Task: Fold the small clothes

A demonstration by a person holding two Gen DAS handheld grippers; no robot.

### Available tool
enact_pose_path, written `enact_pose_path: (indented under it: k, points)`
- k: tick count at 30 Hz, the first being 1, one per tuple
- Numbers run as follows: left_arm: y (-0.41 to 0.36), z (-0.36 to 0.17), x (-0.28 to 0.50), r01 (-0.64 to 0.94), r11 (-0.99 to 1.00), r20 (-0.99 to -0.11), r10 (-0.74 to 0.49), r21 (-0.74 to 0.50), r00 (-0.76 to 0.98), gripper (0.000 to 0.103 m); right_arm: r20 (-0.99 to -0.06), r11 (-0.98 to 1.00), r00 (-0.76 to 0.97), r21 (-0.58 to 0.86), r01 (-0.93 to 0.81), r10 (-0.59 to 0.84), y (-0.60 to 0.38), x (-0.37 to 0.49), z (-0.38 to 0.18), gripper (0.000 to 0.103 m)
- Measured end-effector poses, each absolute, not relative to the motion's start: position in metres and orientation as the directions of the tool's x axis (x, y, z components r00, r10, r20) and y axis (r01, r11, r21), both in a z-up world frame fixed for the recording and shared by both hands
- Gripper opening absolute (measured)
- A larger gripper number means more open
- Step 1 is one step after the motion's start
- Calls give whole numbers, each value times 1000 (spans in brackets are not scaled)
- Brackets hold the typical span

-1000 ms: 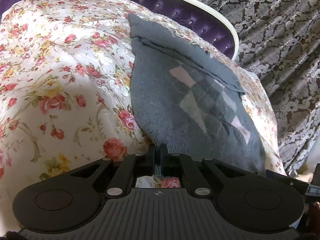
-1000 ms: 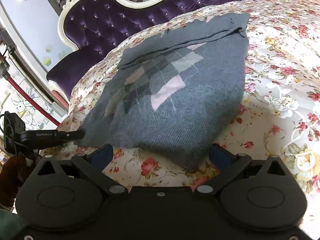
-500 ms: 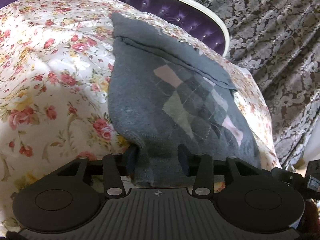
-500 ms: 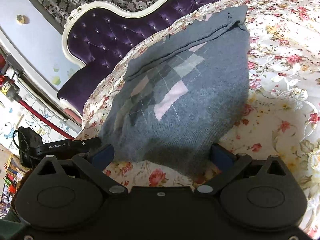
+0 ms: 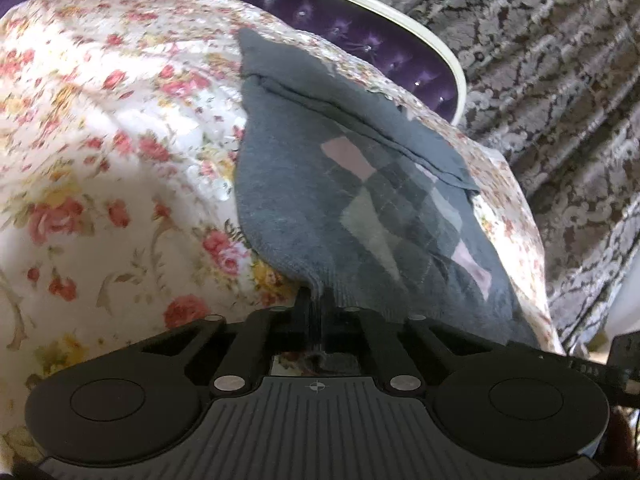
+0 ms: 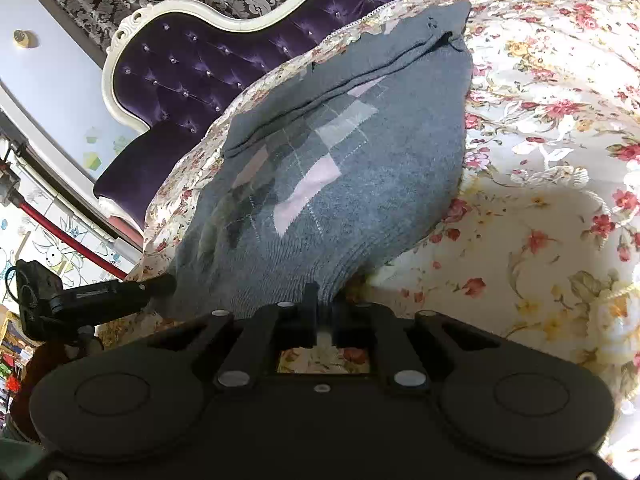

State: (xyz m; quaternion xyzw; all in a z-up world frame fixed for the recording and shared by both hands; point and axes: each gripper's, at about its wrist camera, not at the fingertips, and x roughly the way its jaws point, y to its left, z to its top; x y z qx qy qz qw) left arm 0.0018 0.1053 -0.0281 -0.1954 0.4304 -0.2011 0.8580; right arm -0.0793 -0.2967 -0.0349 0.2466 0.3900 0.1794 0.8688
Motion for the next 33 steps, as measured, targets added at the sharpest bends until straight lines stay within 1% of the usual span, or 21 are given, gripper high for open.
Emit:
enact_pose_path:
  k: [5,11,15,18,22,27,31,32,33]
  points:
    - [111,-11,1,191,825,-617,-532,-531,580,4,-536,808,676,569,-155,507,-301,-83,-18,12]
    - [108,30,19,252,799,-526,-561,-546,640,4,-459,803,732,560,-202,504,-303,-64,15,12]
    - [98,61,45,310,776,-459,-590,-549,664,4,-405,800,763,552,-235,503,-308,-41,37,12]
    - [94,74,71,352,757,-416,-614,-550,671,4,-359,792,788,557,-249,500,-314,-18,52,12]
    - [88,88,111,397,762,-375,-613,-511,695,4,-308,795,818,546,-266,485,-323,22,70,12]
    - [80,89,179,396,776,-357,-594,-490,721,4,-293,833,850,487,-262,438,-329,88,84,12]
    - [73,74,230,358,796,-372,-560,-487,740,4,-310,850,862,478,-222,400,-338,154,76,12]
    - [70,69,245,365,798,-353,-556,-480,753,4,-320,857,865,471,-208,386,-339,169,72,12]
    - [68,63,260,352,804,-352,-543,-479,763,4,-334,864,865,465,-194,374,-340,186,66,12]
